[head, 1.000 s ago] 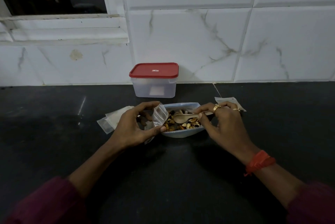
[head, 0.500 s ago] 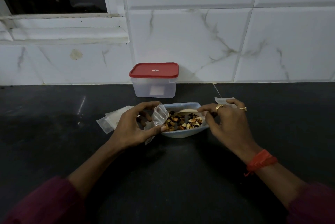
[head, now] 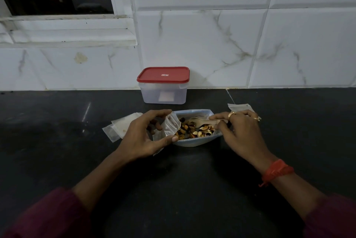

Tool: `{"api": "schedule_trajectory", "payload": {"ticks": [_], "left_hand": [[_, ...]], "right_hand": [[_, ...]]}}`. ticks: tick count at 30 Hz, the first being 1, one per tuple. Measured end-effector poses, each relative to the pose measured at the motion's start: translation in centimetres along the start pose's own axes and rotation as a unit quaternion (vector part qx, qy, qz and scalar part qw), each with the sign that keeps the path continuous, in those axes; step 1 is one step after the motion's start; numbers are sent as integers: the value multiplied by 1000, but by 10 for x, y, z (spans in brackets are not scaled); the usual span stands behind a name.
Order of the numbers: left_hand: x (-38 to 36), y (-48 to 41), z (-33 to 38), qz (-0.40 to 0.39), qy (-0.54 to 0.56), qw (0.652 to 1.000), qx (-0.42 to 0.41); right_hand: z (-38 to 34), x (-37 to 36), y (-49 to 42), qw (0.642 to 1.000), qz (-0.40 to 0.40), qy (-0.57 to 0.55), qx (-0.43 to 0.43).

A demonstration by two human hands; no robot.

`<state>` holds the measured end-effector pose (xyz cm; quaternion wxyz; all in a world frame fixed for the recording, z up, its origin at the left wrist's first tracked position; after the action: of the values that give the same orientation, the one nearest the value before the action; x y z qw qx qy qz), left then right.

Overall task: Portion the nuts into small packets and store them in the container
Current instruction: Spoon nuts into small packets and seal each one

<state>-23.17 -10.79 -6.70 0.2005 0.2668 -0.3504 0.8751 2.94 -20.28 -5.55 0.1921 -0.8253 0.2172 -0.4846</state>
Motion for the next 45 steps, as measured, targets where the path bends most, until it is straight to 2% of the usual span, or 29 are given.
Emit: {"api": "schedule_trajectory", "payload": {"ticks": [6,10,16,30,35,38,41,45], "left_hand": [[-1,0,0,-3,-9,1000,-2],[-1,0,1,-3,-7,1000,-9],[-1,-1,-1,-3,-9,1000,-6],[-1,-1,-1,-5,-6,1000,-5],[-1,0,0,-2,-8,1000,-9],[-1,0,1,0,-8,1000,-7],[-1,0,2,1,-8,1000,-7],[-1,0,3,6,-4,1000,0]], "right_hand": [[-3,1,2,987,-40,-124,-98],[-4,2,2,979,-44,-152,-130],[-10,2,4,962,-105,-190,-163],[-8,4,3,947,-38,-223,-229],[-7,7,2,954,8,-211,-215],[-9,8,2,962,10,-187,-198],[-12,9,2,954,17,-218,-204],[-22,13,4,931,49,-312,-184]]}}
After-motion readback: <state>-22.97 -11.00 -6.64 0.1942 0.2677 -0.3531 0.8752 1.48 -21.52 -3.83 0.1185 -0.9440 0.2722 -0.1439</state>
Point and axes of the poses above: each hand's wrist, its own y-axis away from the middle knuckle, its own x-axis out of the back of the hand, z = x × y, the point moved 1 cm from there along -y, towards the middle knuckle, and after that the axes turned 1 degree about -y, right-handed, at the moved point
